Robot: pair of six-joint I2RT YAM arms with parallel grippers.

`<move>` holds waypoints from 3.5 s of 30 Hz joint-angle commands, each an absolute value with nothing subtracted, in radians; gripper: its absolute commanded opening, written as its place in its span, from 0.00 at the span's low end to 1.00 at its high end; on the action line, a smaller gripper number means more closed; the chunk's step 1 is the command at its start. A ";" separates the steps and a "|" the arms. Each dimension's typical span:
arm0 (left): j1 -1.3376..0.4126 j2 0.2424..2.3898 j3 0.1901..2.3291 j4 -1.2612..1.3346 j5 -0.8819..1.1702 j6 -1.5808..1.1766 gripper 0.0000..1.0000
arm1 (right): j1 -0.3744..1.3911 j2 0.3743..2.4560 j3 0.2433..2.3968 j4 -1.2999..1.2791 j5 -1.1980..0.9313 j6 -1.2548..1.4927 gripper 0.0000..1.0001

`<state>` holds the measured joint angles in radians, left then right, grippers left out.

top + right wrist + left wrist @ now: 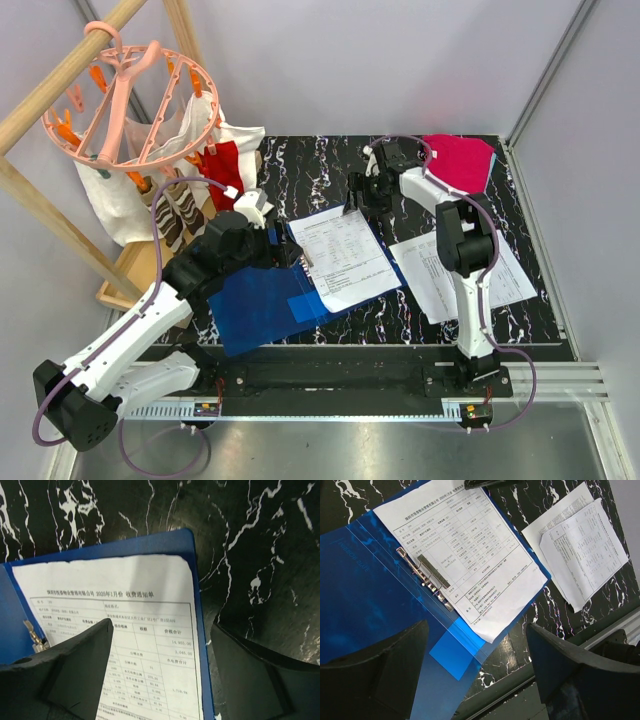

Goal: Put the files into the folder

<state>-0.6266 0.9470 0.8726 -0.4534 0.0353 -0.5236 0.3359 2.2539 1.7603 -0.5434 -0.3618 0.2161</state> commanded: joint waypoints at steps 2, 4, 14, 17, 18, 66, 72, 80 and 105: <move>-0.621 0.945 0.856 -0.400 0.057 -0.523 0.83 | 0.365 2.290 1.807 -0.476 -0.321 0.183 0.88; -0.621 0.943 0.854 -0.403 0.054 -0.523 0.83 | 0.371 2.296 1.815 -0.463 -0.313 0.167 0.88; -0.623 0.971 0.847 -0.396 0.081 -0.532 0.83 | 0.399 2.304 1.856 -0.405 -0.350 0.137 0.89; -0.624 1.005 0.851 -0.376 0.110 -0.525 0.83 | 0.402 2.286 1.878 -0.406 -0.339 0.144 0.89; -0.626 1.029 0.854 -0.365 0.115 -0.523 0.83 | 0.403 2.269 1.870 -0.414 -0.290 0.156 0.89; -1.008 2.490 1.971 -0.230 0.422 -0.847 0.73 | -0.623 1.215 0.468 -0.301 -0.112 0.767 0.91; -1.008 2.505 1.997 -0.250 0.434 -0.822 0.73 | -0.621 1.171 0.396 -0.180 -0.293 0.762 0.91; -1.008 2.510 2.005 -0.271 0.445 -0.795 0.73 | -0.621 0.971 0.354 -0.172 -0.350 0.753 0.89; -0.999 2.511 2.017 -0.264 0.482 -0.802 0.72 | -0.623 0.957 0.479 -0.221 -0.448 0.689 0.98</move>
<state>-1.0039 2.4886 1.9968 -0.2089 0.4595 -0.8093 -0.6247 0.9424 0.4358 -0.2230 -0.3946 0.7040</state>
